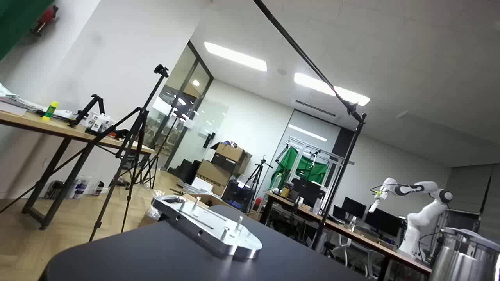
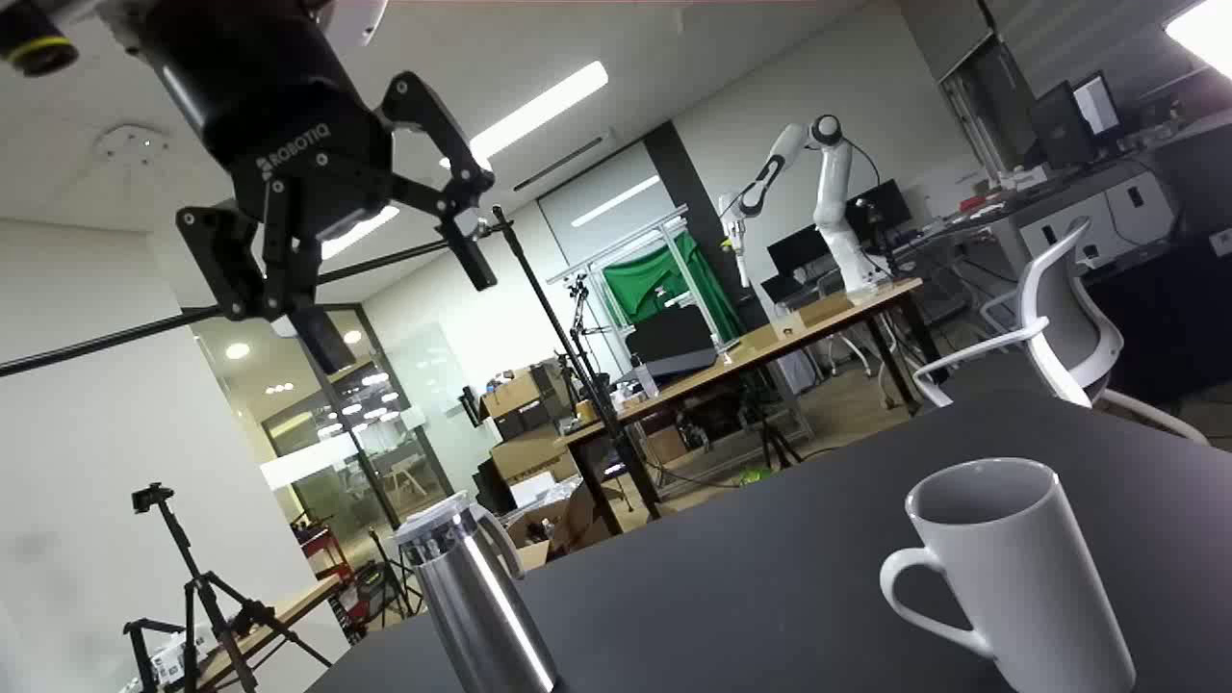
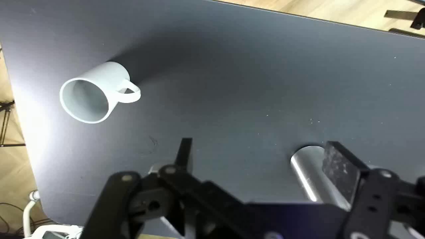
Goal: Open the cap on the silver jar
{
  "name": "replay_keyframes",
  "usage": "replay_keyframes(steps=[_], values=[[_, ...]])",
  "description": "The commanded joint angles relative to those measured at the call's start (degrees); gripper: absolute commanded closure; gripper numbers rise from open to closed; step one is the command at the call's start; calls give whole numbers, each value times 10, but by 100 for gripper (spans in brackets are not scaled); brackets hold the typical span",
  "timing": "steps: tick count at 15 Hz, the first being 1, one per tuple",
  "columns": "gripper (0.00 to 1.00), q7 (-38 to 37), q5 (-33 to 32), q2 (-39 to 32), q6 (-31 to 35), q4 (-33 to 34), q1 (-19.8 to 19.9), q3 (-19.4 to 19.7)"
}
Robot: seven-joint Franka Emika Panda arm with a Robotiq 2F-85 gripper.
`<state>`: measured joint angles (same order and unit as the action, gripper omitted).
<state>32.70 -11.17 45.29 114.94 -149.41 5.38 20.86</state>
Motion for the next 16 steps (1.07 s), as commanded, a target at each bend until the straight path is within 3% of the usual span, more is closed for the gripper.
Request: replay_keyframes(steps=[1, 13, 15, 16], values=[[0, 2, 3, -1, -1, 1, 4, -3], [0, 2, 3, -1, -1, 1, 4, -3], [0, -8, 15, -22, 4, 19, -14, -18], [25, -12, 24, -28, 13, 24, -27, -29]])
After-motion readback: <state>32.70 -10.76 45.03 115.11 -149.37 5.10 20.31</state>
